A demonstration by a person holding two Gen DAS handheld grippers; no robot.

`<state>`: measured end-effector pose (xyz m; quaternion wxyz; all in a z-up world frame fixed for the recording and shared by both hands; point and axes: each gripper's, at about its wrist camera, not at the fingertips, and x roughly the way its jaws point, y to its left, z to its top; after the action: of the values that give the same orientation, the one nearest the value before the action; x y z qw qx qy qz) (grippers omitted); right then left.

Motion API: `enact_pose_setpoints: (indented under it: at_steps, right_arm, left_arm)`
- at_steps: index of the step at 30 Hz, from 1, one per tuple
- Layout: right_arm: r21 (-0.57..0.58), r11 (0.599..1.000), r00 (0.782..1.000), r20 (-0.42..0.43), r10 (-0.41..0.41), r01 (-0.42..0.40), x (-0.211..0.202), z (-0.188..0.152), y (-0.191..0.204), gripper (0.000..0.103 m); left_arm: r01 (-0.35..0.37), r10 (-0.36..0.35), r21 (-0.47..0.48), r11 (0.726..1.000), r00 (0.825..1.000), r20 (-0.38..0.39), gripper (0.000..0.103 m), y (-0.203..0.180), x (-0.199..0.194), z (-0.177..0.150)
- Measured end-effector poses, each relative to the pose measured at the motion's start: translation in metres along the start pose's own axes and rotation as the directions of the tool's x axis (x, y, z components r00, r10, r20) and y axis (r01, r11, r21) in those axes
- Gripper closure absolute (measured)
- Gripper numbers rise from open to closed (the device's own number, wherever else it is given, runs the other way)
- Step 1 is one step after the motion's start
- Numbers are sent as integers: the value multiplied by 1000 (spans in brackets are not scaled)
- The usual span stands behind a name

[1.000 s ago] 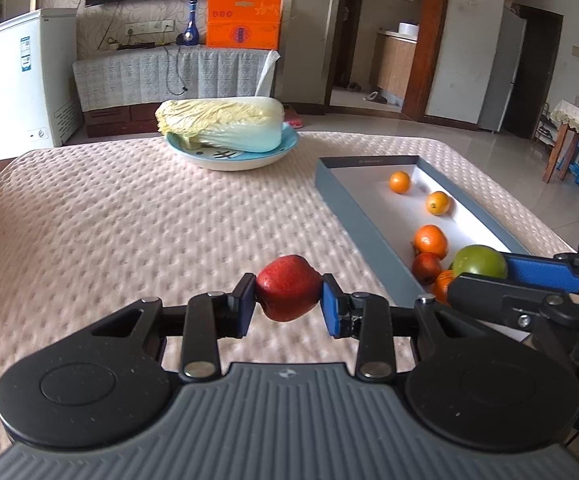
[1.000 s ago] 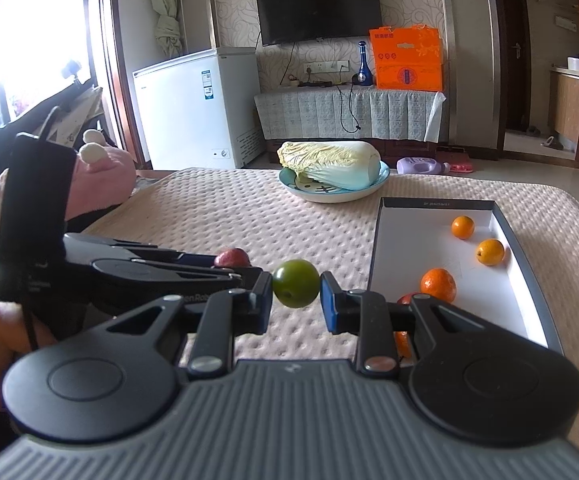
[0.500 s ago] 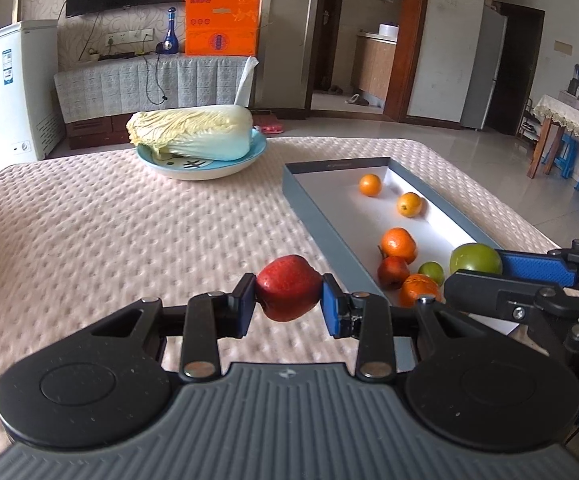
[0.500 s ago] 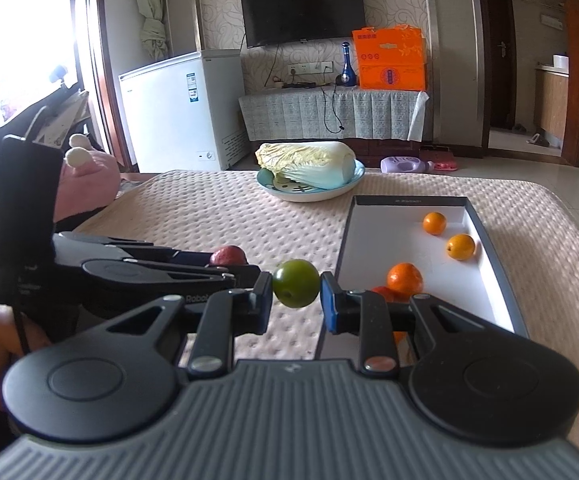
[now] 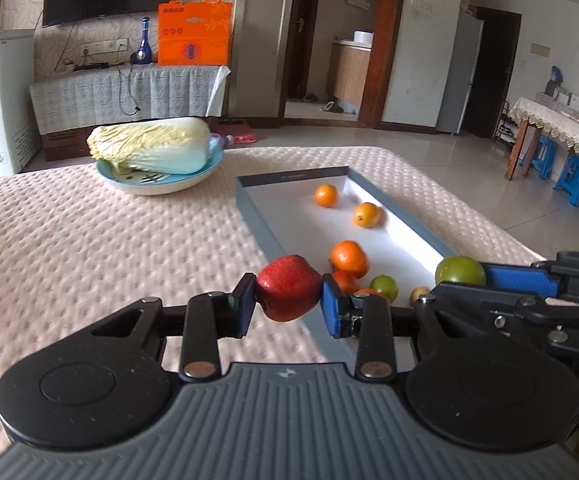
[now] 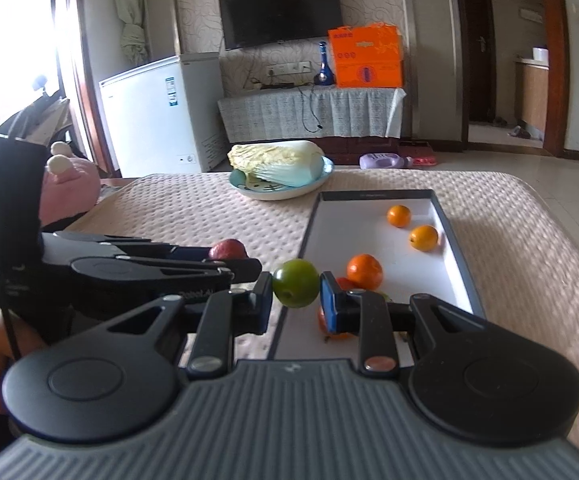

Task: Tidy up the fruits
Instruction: 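Open the left tool over the box while the right tool releases the plum into it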

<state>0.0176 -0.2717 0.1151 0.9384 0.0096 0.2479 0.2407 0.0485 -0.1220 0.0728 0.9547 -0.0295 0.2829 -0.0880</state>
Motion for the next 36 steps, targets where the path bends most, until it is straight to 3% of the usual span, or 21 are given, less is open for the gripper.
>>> enact_pose_setpoints:
  at_steps: [12,23,30,32,36]
  right_arm:
    - [11,998,997,-49,-56,56,-3,-9,-18,74]
    - [12,998,993,-101,-53,55,10,-12,-26,75]
    - [14,999,991,-120,-50,52,16,-15,-29,75]
    - [17,998,990,-127,-56,58,17,-16,-30,75]
    - [18,997,990,-119,-72,74,20,-16,-34,74]
  left_arm:
    - [37,-36,52,998,999,-25,63,-26,42,7]
    - [80,-79,28,996,995,-55,63,-37,92,17]
    - [100,-98,25,995,994,-56,62,-42,102,19]
    - [101,-99,34,994,994,-49,53,-44,101,19]
    - [106,-106,30,994,994,-22,49,-43,91,20]
